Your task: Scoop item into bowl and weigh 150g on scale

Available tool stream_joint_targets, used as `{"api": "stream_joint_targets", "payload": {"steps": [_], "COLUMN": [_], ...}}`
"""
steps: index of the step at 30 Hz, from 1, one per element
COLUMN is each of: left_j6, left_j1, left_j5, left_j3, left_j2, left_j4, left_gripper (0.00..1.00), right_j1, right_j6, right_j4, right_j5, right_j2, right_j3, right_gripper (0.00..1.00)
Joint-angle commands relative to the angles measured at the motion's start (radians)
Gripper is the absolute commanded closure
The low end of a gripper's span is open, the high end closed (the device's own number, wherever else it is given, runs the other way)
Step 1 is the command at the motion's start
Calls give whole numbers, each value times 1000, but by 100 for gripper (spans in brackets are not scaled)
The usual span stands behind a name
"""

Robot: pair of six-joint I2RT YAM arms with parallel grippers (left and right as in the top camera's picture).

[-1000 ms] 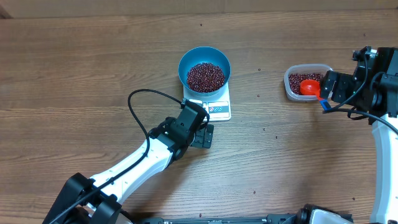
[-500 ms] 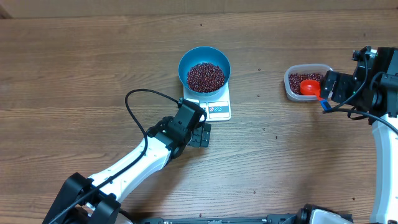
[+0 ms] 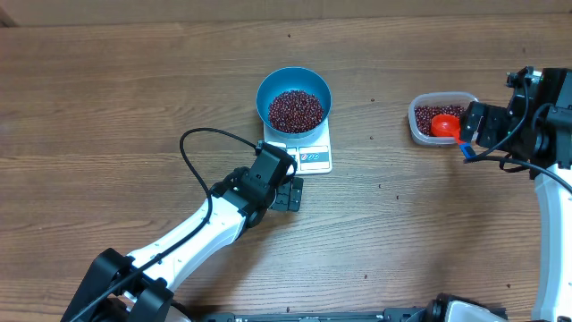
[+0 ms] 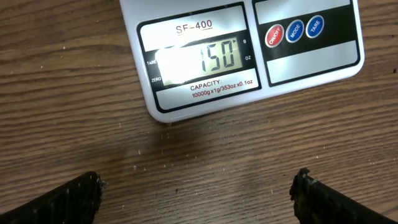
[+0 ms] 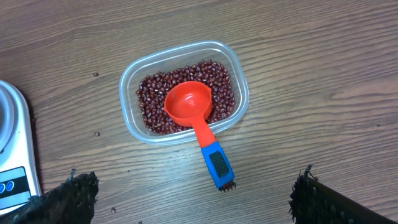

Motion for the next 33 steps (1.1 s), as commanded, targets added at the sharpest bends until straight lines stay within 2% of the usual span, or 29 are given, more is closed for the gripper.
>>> {"api": "stream_joint_targets", "payload": {"steps": [1,22,28,33], "left_j6": [8,9,61,126], "left_j1": [6,4,3,5], "left_j5": [6,19,2,-85], "left_j3": [26,26,24,16], "left_j2": [5,-1,-96,-192], "left_j4": [-2,2,0,-2], "left_gripper": [1,1,0,0], "right_j1": [2,2,2,2], "right_j6": [-4,-4,-4,-4], "right_j4": [4,4,4,4], "right_j5": [5,5,5,5], "right_j2": [-13,-13,-13,-13], "right_j3": [27,27,27,27], "right_gripper": [0,0,0,0]}}
